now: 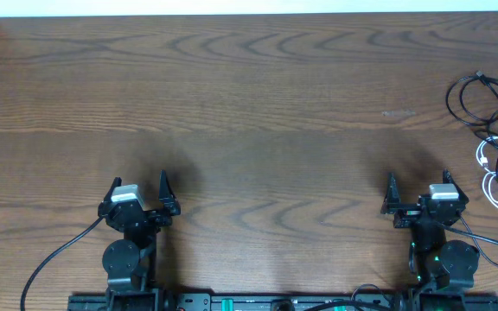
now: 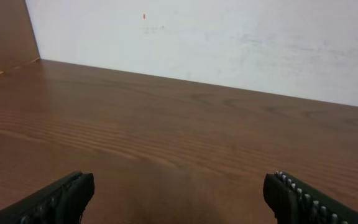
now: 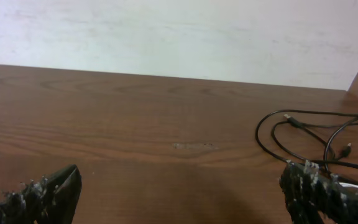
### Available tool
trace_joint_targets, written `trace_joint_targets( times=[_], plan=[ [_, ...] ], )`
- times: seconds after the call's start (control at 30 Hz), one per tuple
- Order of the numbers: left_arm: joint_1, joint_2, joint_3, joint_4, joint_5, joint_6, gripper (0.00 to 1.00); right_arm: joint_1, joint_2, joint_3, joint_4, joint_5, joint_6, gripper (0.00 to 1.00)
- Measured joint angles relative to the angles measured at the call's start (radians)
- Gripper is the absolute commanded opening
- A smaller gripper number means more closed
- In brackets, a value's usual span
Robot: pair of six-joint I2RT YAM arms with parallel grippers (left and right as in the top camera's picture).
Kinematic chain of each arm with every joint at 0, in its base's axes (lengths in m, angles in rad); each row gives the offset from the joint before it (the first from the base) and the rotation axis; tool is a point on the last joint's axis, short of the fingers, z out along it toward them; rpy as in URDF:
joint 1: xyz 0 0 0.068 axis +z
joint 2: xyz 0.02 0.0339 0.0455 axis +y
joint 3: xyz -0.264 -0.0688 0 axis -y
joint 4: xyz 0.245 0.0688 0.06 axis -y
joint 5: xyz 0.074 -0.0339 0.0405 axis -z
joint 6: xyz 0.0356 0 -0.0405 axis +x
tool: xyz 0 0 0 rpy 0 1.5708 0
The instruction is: Untangle cables
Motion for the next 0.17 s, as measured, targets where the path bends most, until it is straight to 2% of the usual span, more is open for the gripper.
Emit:
trace_joint_targets(
  times=[0.17],
  plan=[
    [0.0,0.0,0.0,0.0,0.0,0.0,0.93,0.0,0.0,0.0,0.0,0.0,0.0,0.99]
  ],
)
